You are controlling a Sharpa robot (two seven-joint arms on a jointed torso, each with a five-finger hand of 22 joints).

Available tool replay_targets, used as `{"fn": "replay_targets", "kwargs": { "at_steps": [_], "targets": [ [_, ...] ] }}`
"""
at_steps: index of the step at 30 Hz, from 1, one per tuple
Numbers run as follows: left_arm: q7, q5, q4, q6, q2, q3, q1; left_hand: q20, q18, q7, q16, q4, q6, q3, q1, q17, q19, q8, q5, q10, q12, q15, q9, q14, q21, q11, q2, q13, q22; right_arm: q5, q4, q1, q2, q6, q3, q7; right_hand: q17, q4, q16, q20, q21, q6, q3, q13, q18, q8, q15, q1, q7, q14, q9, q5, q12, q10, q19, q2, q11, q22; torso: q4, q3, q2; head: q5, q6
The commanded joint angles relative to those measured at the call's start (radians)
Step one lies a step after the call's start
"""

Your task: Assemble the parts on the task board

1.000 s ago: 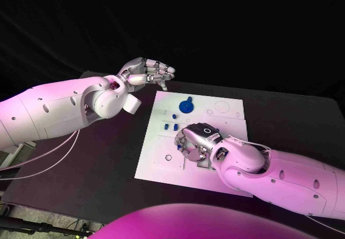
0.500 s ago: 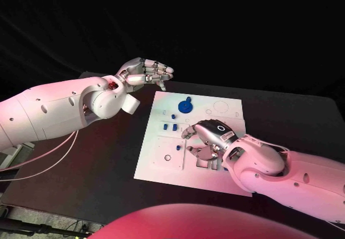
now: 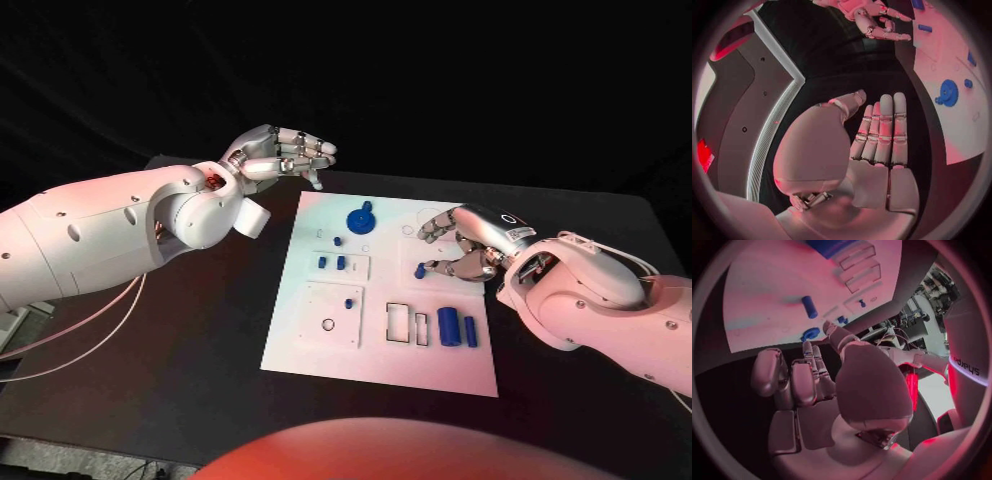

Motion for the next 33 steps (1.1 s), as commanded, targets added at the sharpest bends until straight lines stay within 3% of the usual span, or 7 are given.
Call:
{"fn": "replay_targets", "kwargs": {
  "at_steps": [1,5,18,21,29,33],
  "targets": [
    [0.018,0.006,0.003,0.005,0.002,0.001,0.001,0.005,0.014,0.001,-0.005,-0.001,-0.007,-0.002,-0.007,-0.001,0.005,-0.001,0.002,-0.006,0.005,0.007,-0.001,-0.002,-0.005,-0.002,-0.001,0.0,-0.001,0.035,-0.024,0.002,0.004,0.062,-0.001,0.037,-0.002,0.009,-0.003,0.001,-0.006,-0.005,-0.036,-0.001,0.013,-0.008,0.005,0.019,0.0,-0.001,-0.004,-0.003,0.005,-0.008,-0.006,0.008,0.0,0.081,-0.0005,-0.0006,0.001,-0.005,0.004],
    [0.019,0.006,0.005,0.004,0.001,0.001,0.001,0.005,0.014,0.001,-0.005,-0.002,-0.007,-0.002,-0.006,-0.001,0.005,-0.001,0.002,-0.006,0.006,0.007,-0.001,-0.002,-0.005,-0.002,-0.001,0.0,-0.001,0.018,-0.049,-0.001,0.016,0.102,-0.004,0.039,0.001,0.023,-0.001,0.001,-0.009,-0.01,-0.07,-0.002,0.013,-0.016,0.006,0.041,-0.005,0.0,-0.009,-0.002,0.008,-0.024,-0.004,0.018,0.002,0.081,-0.0034,0.0021,0.003,-0.002,0.006],
    [0.024,0.006,0.006,-0.002,0.001,0.001,0.001,0.005,0.014,0.001,-0.005,-0.003,-0.007,-0.002,-0.005,-0.001,0.006,0.0,0.002,-0.006,0.007,0.006,-0.001,-0.002,-0.006,-0.002,0.0,0.0,-0.002,0.005,-0.087,-0.019,0.057,0.16,-0.01,0.034,0.014,0.04,0.009,-0.005,0.018,0.028,-0.042,0.003,0.007,-0.004,-0.002,0.062,-0.004,0.005,-0.014,0.002,0.047,0.033,0.013,0.039,-0.008,0.094,0.0012,0.0011,0.002,-0.002,-0.001],
    [0.024,0.006,0.006,-0.003,0.001,0.001,0.001,0.004,0.014,0.001,-0.005,-0.003,-0.006,-0.002,-0.004,-0.001,0.007,0.001,0.003,-0.006,0.008,0.006,-0.001,-0.002,-0.006,-0.003,0.001,0.0,-0.002,0.006,-0.092,-0.021,0.064,0.165,-0.011,0.033,0.018,0.048,0.013,-0.008,0.032,0.042,-0.006,0.003,0.004,-0.002,-0.005,0.056,-0.005,0.007,-0.019,0.004,0.051,0.065,0.02,0.037,-0.011,0.102,0.0011,0.0008,0.002,-0.001,-0.003],
    [0.022,0.006,0.006,-0.003,-0.001,0.001,0.001,0.004,0.014,0.001,-0.005,-0.003,-0.006,-0.002,-0.004,-0.001,0.007,0.001,0.003,-0.006,0.008,0.006,-0.001,-0.002,-0.006,-0.003,0.001,0.0,-0.002,0.007,-0.101,-0.024,0.075,0.159,-0.012,0.038,0.028,0.066,0.023,-0.016,0.065,0.106,0.197,0.002,-0.003,0.018,-0.013,0.038,-0.01,0.011,-0.02,-0.048,0.023,0.149,0.035,0.027,-0.022,0.123,-0.0018,-0.0001,0.002,0.002,-0.006],
    [0.021,0.006,0.006,-0.002,-0.002,0.001,0.001,0.004,0.014,0.001,-0.005,-0.003,-0.006,-0.002,-0.004,-0.001,0.007,0.001,0.003,-0.006,0.008,0.006,-0.001,-0.002,-0.006,-0.003,0.001,0.0,-0.002,0.004,-0.105,-0.025,0.077,0.161,-0.012,0.035,0.028,0.063,0.024,-0.019,0.072,0.119,0.233,0.003,-0.004,0.027,-0.016,0.028,-0.012,0.011,-0.015,-0.051,0.016,0.167,0.038,0.021,-0.025,0.128,-0.0019,0.0,0.002,0.002,-0.008]
  ]
}}
